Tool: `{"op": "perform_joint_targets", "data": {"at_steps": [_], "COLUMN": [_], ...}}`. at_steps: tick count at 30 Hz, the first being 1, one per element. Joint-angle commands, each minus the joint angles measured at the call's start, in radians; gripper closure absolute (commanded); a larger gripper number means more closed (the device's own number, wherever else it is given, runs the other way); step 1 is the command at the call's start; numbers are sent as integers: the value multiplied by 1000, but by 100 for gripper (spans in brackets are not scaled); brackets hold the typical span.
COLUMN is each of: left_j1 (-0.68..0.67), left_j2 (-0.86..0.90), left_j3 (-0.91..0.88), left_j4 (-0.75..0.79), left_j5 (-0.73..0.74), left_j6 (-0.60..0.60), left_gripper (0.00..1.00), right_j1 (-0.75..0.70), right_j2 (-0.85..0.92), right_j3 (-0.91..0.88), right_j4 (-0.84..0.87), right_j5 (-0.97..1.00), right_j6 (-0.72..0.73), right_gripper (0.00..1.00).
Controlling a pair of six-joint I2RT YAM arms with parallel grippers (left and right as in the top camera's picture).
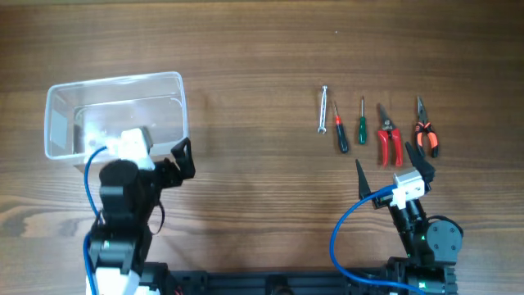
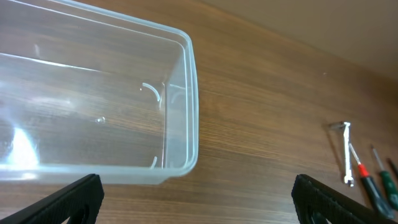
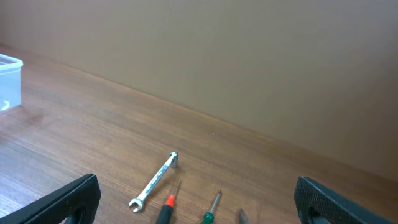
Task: Pack container
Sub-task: 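Reach the left gripper to the clear container's left wall and grasp it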
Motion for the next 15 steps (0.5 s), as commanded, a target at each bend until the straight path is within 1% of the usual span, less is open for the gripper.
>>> {"op": "perform_joint_targets", "data": {"at_steps": [1,2,5,7,9,10,11,14,15], "left_j1": [-5,-5,-5,-3,-3,-3,-3,-3,-3], "left_j2": [109,126,154,161,180,197,215,262,286], "left_j3": [100,116,166,186,212,225,237,278,308], "left_j4": [3,4,23,35,34,34,33,11,-26], "left_j5": [-12,-12,-12,-15,-28,-28,-27,-27,-27], "left_j6": [47,47,87,122,122,122,121,122,122], "left_gripper": [0,0,0,0,0,0,0,0,0], "right_j1": [-4,-4,-4,-4,-4,-4,-4,-4,-4], "right_j2": [-6,-6,-6,-2,45,108,190,437,528], "right_j3": [-1,-1,1,30,124,203,288,502,575], "right_j4": [34,34,163,175,74,-22,-109,-248,-289], "right_j5": [-30,-58,-105,-105,-101,-87,-64,-56,-57], "right_j6": [18,26,114,124,127,127,150,198,198], "right_gripper": [0,0,0,0,0,0,0,0,0]}}
